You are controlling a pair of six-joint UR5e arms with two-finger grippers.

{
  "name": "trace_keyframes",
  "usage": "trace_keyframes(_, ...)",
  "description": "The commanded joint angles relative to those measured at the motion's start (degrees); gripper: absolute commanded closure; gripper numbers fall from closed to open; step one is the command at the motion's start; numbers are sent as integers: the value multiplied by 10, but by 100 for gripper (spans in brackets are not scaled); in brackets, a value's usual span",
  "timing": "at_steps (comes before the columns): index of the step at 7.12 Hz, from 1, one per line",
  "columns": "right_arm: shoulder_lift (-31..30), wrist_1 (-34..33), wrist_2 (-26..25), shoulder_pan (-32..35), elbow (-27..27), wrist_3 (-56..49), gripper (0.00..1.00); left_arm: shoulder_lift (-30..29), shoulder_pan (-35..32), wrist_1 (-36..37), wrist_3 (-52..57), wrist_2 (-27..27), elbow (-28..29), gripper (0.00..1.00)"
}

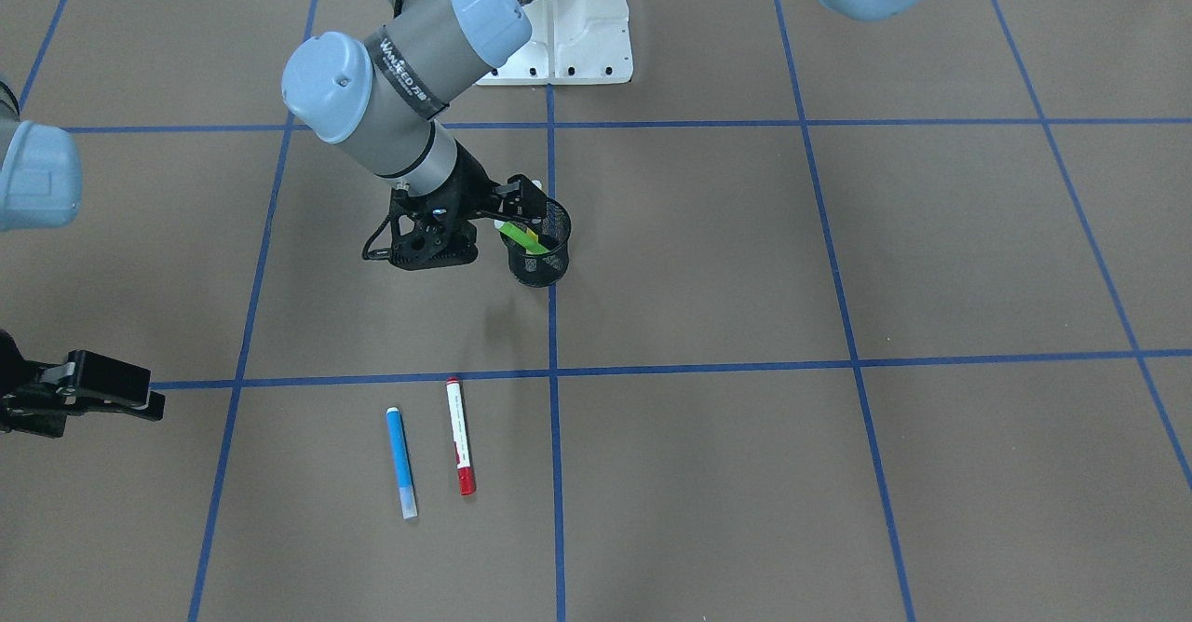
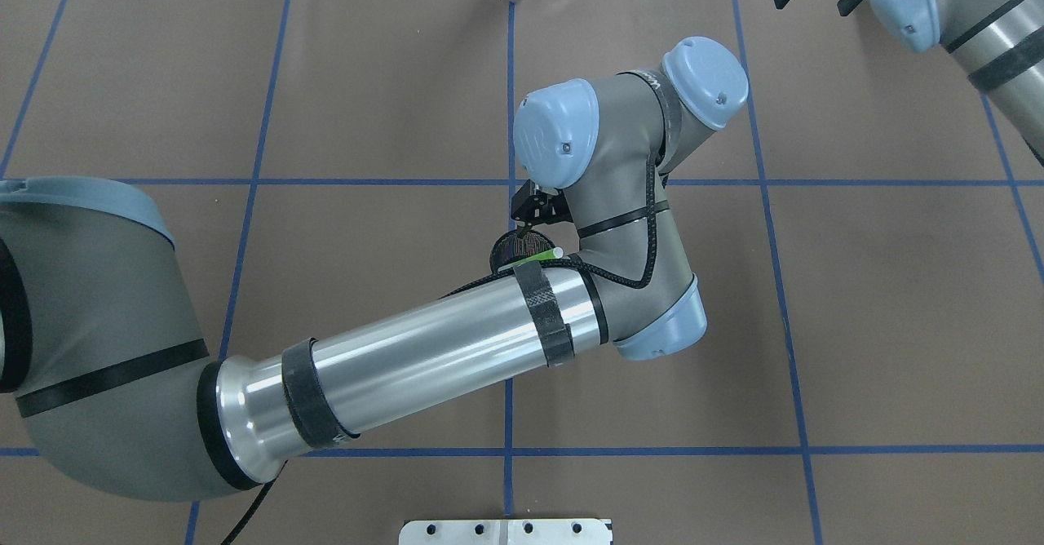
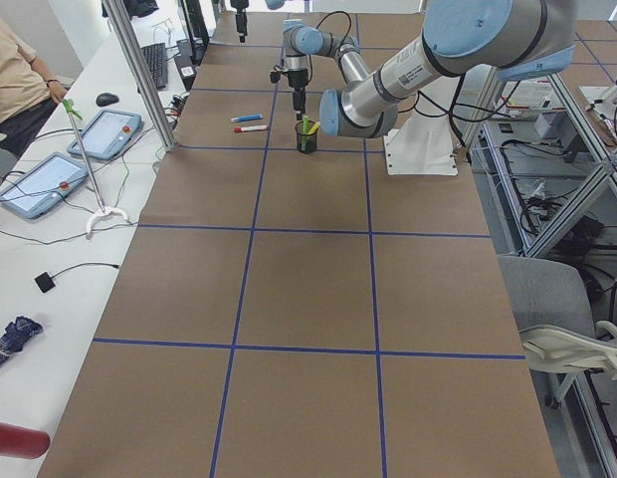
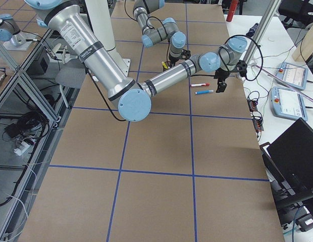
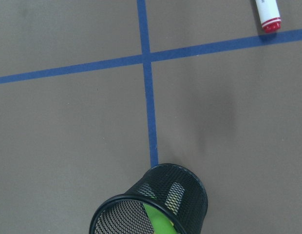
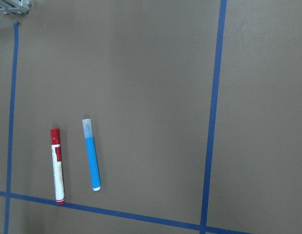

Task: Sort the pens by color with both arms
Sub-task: 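Lower the left gripper into the cup toward the green marker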

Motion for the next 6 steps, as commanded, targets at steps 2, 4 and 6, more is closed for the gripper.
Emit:
trace_keyframes(2,0,-1,-1,-1,0,0,0,0,-5,0,10,-27,1,28)
trace_keyframes(4,-1,0,-1,-1,-1,0,0,1,-4,-2,9,-27,1,29)
trace_keyframes(6,-1,0,-2,-1,-1,0,0,5,-4,-6,9,-27,4,32)
